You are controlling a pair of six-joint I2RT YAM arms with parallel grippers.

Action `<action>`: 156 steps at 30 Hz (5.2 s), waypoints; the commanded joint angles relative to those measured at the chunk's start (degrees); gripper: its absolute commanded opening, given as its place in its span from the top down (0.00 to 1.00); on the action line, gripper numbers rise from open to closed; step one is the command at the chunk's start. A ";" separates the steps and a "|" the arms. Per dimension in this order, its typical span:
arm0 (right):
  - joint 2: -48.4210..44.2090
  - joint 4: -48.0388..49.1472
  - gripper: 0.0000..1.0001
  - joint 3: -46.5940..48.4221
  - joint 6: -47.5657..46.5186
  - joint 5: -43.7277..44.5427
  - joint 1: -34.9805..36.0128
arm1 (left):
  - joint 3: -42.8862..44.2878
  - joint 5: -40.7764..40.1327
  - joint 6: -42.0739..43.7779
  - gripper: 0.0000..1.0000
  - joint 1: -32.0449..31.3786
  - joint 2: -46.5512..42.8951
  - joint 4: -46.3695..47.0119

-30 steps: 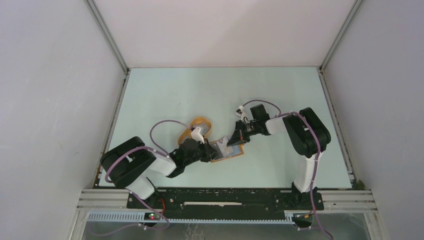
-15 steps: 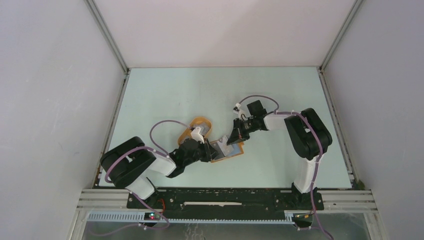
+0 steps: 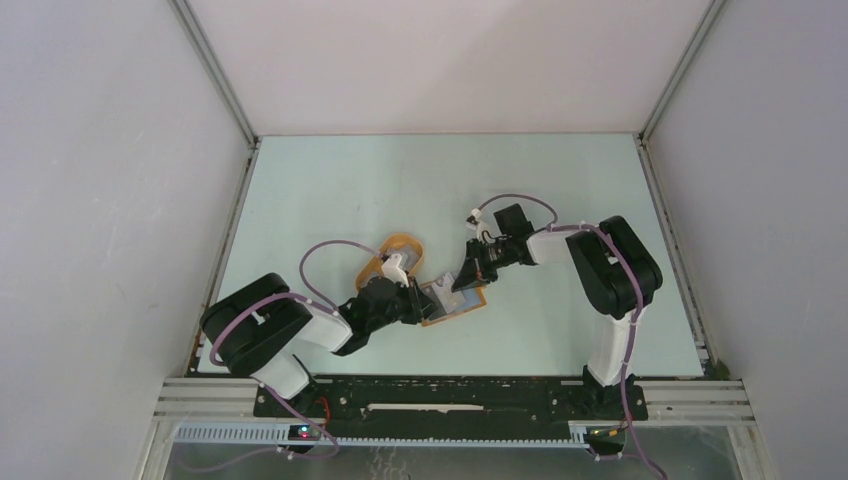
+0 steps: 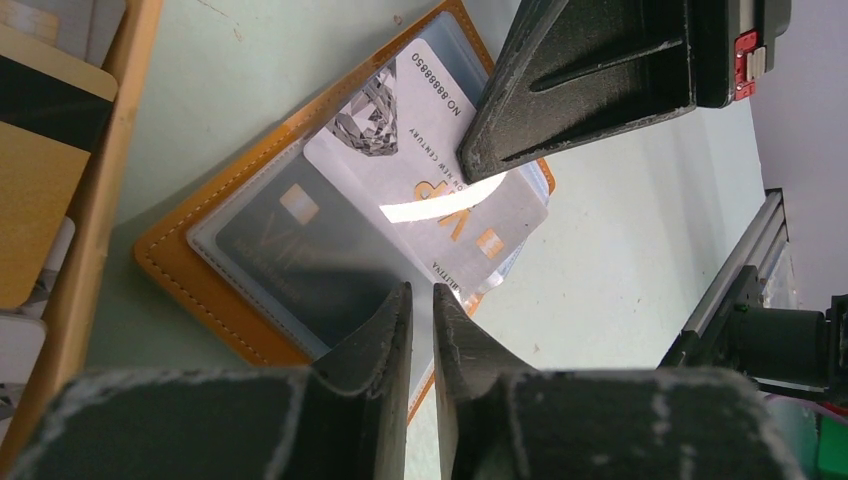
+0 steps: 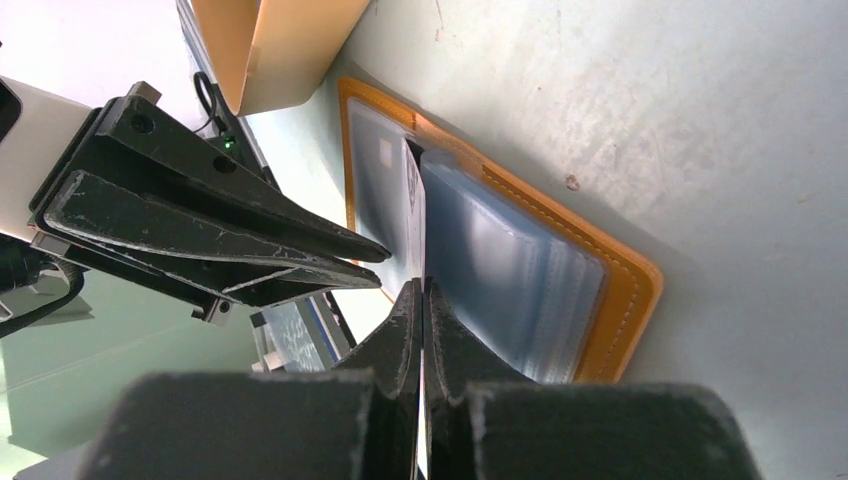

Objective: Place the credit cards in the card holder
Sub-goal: Insert the credit card into the card holder.

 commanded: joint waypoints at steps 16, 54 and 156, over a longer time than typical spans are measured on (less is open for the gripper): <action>2.52 11.05 1.00 -3.66 6.25 -3.51 -0.07 | 1.52 1.19 -0.23 0.82 -0.26 0.64 0.15; 2.18 -1.31 0.93 1.25 -2.44 5.73 4.39 | -1.82 -11.42 1.26 0.83 -0.27 -23.60 -36.40; -22.93 -30.56 0.64 15.35 -38.28 10.62 8.31 | 2.32 -5.72 9.90 0.65 -0.37 -33.05 -41.07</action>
